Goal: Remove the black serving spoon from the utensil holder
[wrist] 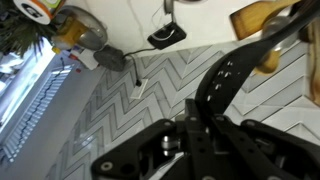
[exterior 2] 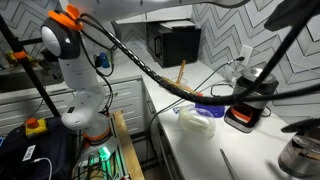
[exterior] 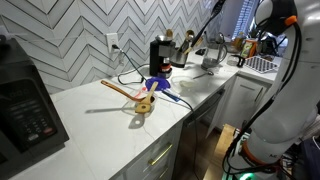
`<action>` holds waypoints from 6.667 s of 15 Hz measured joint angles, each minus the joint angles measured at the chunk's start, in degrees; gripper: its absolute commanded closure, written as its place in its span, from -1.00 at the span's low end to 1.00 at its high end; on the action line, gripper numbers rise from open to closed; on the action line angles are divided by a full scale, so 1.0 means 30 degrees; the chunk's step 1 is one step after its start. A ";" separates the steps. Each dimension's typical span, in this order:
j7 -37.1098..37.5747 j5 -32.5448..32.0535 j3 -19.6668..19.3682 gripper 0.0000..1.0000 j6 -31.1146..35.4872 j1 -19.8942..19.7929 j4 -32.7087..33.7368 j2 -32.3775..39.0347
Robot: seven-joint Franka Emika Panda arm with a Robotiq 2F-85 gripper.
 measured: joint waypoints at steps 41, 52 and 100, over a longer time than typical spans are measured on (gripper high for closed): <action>-0.8864 0.6370 0.2192 0.89 -0.3455 0.4084 -0.7530 -1.0090; -0.9207 0.6900 0.2093 0.97 -0.4343 0.5271 -0.7801 -0.9760; -1.4085 1.0017 1.2014 0.09 -1.0366 1.0961 0.8349 1.3007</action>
